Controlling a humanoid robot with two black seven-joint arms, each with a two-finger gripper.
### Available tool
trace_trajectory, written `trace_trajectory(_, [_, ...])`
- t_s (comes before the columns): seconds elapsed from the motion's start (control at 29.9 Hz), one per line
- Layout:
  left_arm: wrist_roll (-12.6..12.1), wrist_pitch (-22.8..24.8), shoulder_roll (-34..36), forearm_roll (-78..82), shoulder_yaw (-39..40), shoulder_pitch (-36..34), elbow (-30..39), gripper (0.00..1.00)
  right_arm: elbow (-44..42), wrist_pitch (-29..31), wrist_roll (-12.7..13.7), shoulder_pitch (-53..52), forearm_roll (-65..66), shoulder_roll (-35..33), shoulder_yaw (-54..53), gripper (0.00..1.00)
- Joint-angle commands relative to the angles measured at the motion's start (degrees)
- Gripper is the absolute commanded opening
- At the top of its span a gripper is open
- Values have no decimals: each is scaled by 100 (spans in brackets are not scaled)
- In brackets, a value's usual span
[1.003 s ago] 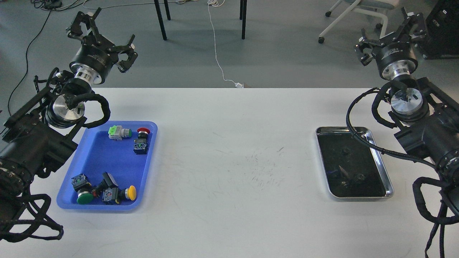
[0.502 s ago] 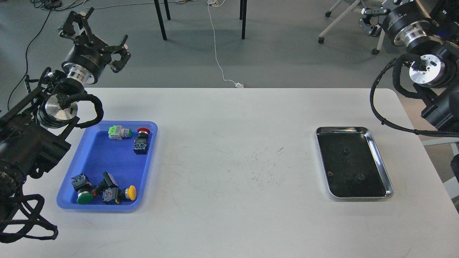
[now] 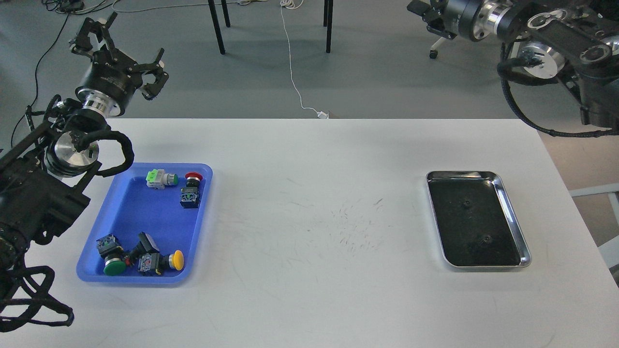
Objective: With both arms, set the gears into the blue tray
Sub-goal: 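Raise the right gripper up and away from the metal tray, then lower the right gripper into the metal tray and grasp a small black gear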
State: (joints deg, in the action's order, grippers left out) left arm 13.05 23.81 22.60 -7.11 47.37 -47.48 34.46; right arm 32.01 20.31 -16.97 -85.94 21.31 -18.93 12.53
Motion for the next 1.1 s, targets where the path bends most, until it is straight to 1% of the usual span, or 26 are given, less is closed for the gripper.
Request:
trace_trajectory(0.0, [75,1,-1,-1,1,2,8,98,252,-1,-78,-352,952,179,1284,97])
trace_trajectory(0.07, [75,1,-1,-1,1,2,8,98,550,-1,-166,-501,1400,179,1882,97])
trace_trajectory(0.17, [75,1,-10,17,-8,2,8,98,903,17,-403,-652,2234,135,2603,96])
trace_trajectory(0.27, [75,1,-19,17,-8,2,17,98,1227,0,-675,-661,3175,-92,3035,95])
trace_trajectory(0.3, [75,1,-19,17,-17,2,17,98,1351,-1,-728,-661,3439,-189,3106,95])
trace_trajectory(0.43, [75,10,-1,35,-17,11,17,98,1633,-9,-738,-573,4214,-567,3440,90])
trace_trajectory(0.57, [66,124,17,35,-17,2,8,98,1861,-53,-746,-380,4478,-936,3660,87])
trace_trajectory(0.64, [66,133,17,35,-17,-7,8,98,1958,-71,-746,-170,4479,-1042,3652,82])
trace_trajectory(0.67, [66,133,8,35,-17,-7,16,98,1923,-140,-746,-12,4487,-1060,3652,77])
trace_trajectory(0.77, [66,133,-1,35,-17,-7,17,98,1801,-448,-746,393,4549,-1051,3652,68])
trace_trajectory(0.94, [66,133,-10,43,-26,2,8,98,1467,-537,-720,710,4567,-955,3625,62])
trace_trajectory(1.07, [66,133,-27,52,-17,2,8,98,1168,-563,-685,1000,4558,-770,3617,60])
